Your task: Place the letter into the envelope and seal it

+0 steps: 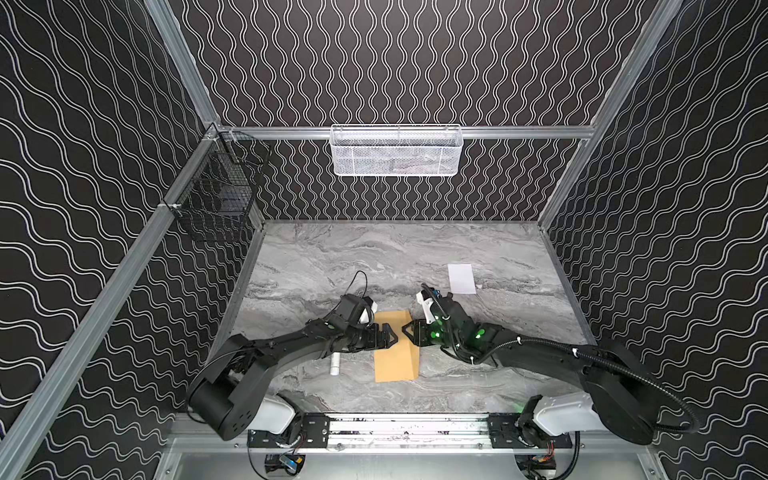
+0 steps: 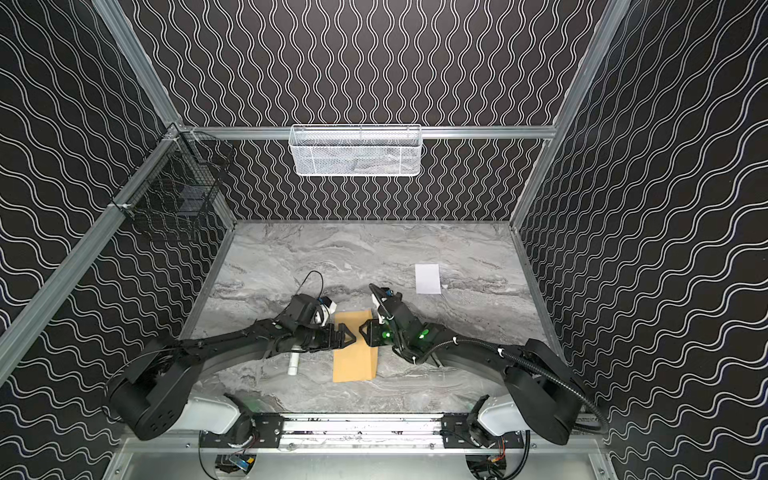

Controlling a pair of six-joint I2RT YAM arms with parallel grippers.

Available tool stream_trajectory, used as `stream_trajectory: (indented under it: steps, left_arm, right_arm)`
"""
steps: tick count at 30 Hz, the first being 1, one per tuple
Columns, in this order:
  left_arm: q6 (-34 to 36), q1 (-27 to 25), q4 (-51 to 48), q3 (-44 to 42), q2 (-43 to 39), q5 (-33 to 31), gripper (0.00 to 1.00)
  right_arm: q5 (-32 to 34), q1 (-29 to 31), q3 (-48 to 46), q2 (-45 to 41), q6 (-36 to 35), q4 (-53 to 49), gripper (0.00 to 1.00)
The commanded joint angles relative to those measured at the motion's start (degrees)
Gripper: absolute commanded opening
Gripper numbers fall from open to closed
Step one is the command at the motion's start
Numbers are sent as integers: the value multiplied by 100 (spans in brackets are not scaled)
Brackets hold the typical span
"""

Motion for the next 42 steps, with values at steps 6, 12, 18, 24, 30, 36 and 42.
stream_trajectory:
  steps: [6, 12, 18, 24, 30, 36, 42]
  left_arm:
    - [313, -44, -178, 292, 300, -188, 94]
    - [200, -49, -4, 181, 435, -130, 92]
    - [181, -50, -120, 22, 366, -239, 92]
    - [187, -46, -156, -94, 420, -182, 92]
    - [316, -49, -296, -107, 272, -53, 90]
    - [510, -218, -341, 207, -312, -21, 83]
    - [261, -327, 746, 39, 170, 281, 75]
  right_arm:
    - [-833, -354, 369, 461, -442, -277, 36]
    - [-1227, -599, 356, 687, -422, -121, 32]
    - [-1591, -968, -116, 916, -311, 326, 28]
    - [-1720, -1155, -585, 1038, -247, 573, 27]
    - [-1762, -1222, -950, 910, -137, 805, 26]
    - [-1968, -1226, -1068, 1029, -79, 1078, 23]
    - [-2043, -1227, -1125, 1096, -9, 1267, 22]
